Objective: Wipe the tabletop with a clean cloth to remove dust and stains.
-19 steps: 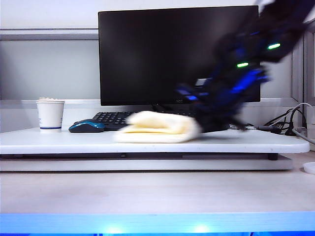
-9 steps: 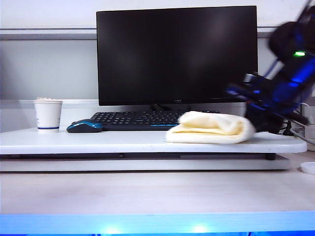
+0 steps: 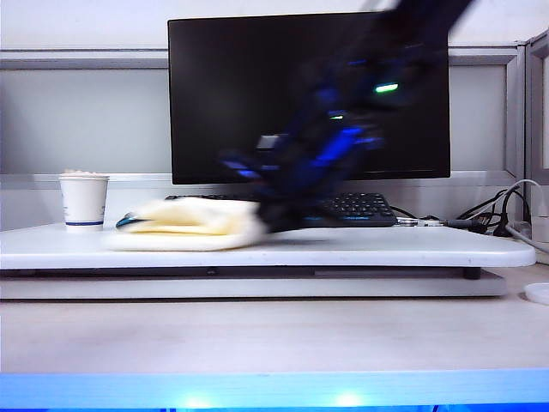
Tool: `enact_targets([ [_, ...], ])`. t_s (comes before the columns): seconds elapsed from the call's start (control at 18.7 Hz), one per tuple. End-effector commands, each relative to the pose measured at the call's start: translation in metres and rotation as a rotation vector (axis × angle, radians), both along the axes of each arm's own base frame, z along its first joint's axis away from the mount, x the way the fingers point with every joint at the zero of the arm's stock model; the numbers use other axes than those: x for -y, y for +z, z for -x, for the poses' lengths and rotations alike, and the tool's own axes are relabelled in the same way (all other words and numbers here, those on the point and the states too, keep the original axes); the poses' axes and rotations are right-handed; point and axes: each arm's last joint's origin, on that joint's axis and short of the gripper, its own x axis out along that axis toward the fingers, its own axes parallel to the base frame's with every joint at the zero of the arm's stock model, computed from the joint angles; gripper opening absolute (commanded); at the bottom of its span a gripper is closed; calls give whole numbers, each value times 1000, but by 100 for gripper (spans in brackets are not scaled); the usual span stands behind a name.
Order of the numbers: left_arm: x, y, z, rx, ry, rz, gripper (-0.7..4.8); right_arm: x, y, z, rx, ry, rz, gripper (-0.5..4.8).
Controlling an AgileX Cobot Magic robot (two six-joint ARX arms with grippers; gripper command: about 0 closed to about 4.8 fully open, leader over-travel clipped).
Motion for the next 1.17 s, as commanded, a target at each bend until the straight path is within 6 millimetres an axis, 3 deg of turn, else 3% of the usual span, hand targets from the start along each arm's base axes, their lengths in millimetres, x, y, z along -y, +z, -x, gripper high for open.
enact_targets([
  [0.05, 0, 1, 0, 11, -2, 10, -5, -26, -9, 6, -73, 51, 9, -9],
  [0.21, 0, 2, 0, 12, -1, 10, -5, -18, -14, 6, -117, -8, 66, -9],
  [0.37, 0, 2, 0, 15, -1, 10, -5, 12, -19, -5, -176, -44, 134, -9],
  [0.59, 0, 3, 0, 20, 0, 10, -5, 57, -1, -11, -148, -92, 170, -9],
  [0.75, 0, 3, 0, 20, 3, 10, -5, 98, 10, 4, -126, -141, 193, -9],
  [1.01, 0, 3, 0, 20, 7, 10, -5, 185, 6, 51, -140, -292, 219, -9],
  [1.17, 0, 2, 0, 19, 7, 10, -5, 199, 13, 57, -105, -294, 247, -9],
])
